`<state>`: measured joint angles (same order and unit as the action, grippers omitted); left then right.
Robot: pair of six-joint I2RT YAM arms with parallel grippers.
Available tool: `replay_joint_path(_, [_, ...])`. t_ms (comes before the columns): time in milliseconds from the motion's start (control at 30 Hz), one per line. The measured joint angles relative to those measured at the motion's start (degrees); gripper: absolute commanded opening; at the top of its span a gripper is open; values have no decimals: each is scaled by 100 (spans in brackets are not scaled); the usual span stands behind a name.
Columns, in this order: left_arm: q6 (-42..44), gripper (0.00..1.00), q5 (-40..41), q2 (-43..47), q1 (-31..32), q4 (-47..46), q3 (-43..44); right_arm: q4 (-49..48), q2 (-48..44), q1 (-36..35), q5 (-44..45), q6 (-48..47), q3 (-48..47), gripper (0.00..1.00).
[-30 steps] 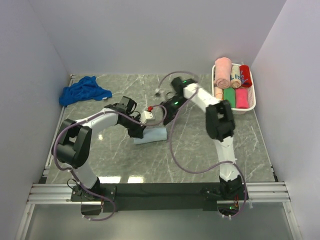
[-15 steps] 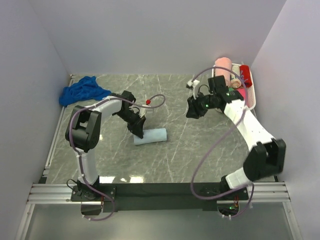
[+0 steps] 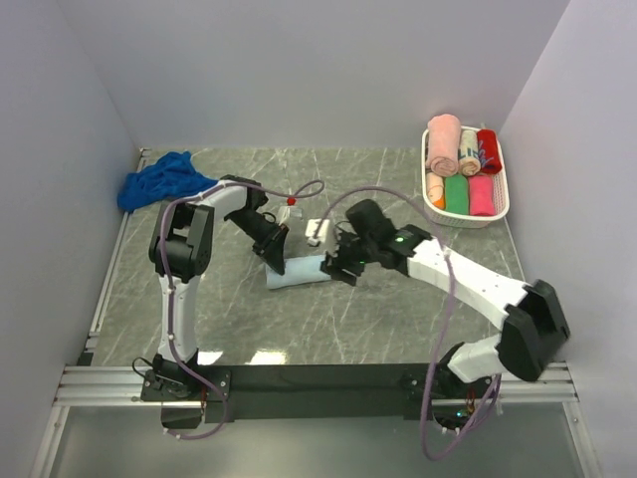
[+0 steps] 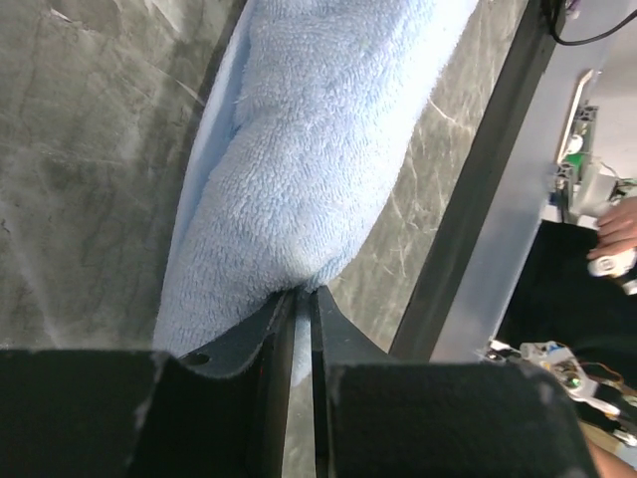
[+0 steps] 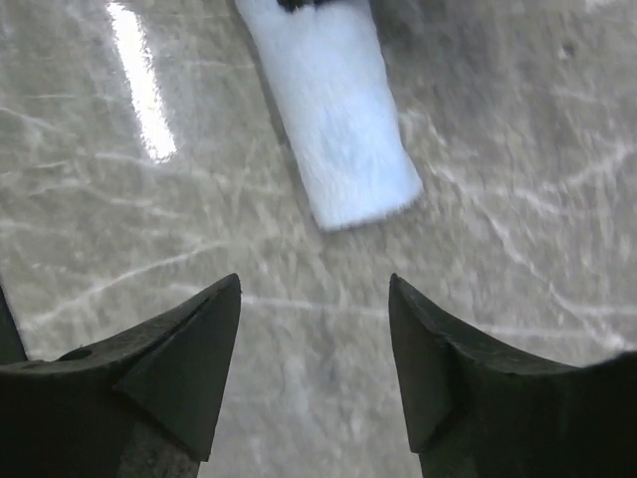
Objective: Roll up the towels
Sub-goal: Place the rolled towel into the container
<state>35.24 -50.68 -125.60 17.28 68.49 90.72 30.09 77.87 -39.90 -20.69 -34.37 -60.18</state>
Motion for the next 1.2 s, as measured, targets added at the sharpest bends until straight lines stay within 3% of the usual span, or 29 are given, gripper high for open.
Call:
replay_joint_path(400, [-11,18,-122,-376,-50,511,393,-1644,1932,-1276,925,-494,-254,74])
replay_joint_path(767, [-9,19,-199,-450,-105,575,450,-2621,2754,-1386,1434,-1279,-243,70])
replay_joint_path(833, [-2,19,-203,-476,-111,603,483,-2669,2874,-1386,1508,-1375,-297,64])
replay_joint_path(900, [9,21,-214,-509,-118,643,518,-2660,3003,-1377,1547,-1473,-400,51])
replay_joint_path(933, [11,24,-223,-525,-127,660,533,-2608,3049,-1370,1541,-1510,-461,42])
replay_joint_path(967, [17,26,-236,-531,-138,678,542,-2492,3099,-1360,1513,-1539,-555,23])
replay_joint_path(1067, [61,40,-352,-525,-214,750,546,-2135,3200,-1316,1419,-1626,-841,0])
replay_joint_path(1200, [98,60,-560,-319,-422,702,417,-1679,3309,-1178,1073,-1624,-1207,0])
